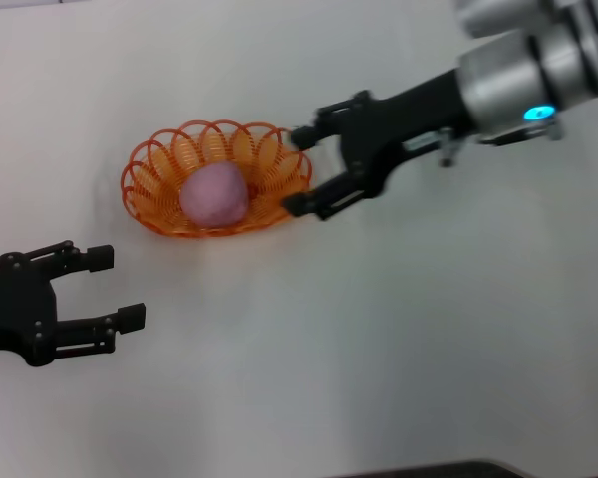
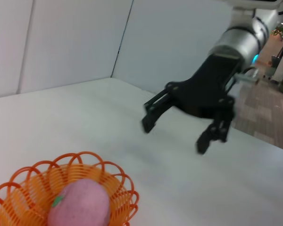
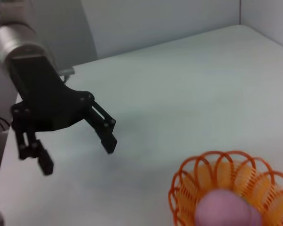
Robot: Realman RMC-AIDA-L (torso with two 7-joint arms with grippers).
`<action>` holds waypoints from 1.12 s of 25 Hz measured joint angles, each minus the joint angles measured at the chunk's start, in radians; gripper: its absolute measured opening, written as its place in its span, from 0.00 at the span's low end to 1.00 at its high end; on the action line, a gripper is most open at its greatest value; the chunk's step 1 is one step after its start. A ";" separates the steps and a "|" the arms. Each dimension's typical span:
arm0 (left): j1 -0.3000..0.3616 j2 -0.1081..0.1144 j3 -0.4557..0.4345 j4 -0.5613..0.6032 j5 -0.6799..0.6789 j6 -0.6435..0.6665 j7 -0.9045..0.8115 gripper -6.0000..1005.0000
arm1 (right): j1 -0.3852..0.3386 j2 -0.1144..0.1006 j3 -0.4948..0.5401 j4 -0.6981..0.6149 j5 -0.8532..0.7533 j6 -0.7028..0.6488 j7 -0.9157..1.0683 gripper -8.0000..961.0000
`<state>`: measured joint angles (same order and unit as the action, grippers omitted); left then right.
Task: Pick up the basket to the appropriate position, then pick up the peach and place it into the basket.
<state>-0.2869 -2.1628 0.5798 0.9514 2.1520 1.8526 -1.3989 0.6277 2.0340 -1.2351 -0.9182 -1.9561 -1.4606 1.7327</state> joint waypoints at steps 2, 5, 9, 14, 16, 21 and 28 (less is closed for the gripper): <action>0.000 0.000 0.000 -0.006 0.000 -0.003 0.000 0.87 | -0.031 0.003 0.070 -0.036 -0.015 -0.063 -0.007 0.97; 0.000 0.000 0.000 -0.014 0.000 -0.015 0.000 0.87 | -0.088 0.014 0.187 -0.052 -0.008 -0.131 -0.059 0.97; -0.003 0.001 0.000 -0.025 0.000 -0.028 0.002 0.87 | -0.160 0.042 0.311 -0.018 0.003 -0.168 -0.185 0.97; -0.012 0.000 0.000 -0.034 0.000 -0.046 0.003 0.87 | -0.201 0.046 0.380 0.130 0.005 -0.159 -0.349 0.97; -0.015 0.000 0.000 -0.043 0.000 -0.054 0.003 0.87 | -0.203 0.040 0.398 0.198 0.001 -0.146 -0.401 0.97; -0.020 0.001 0.000 -0.045 -0.001 -0.063 0.003 0.87 | -0.221 0.041 0.413 0.266 0.000 -0.095 -0.490 0.97; -0.021 0.001 -0.001 -0.046 -0.009 -0.072 0.003 0.87 | -0.227 0.047 0.408 0.287 -0.001 -0.059 -0.516 0.97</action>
<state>-0.3076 -2.1613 0.5785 0.9049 2.1427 1.7807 -1.3958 0.4006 2.0811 -0.8268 -0.6309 -1.9575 -1.5198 1.2165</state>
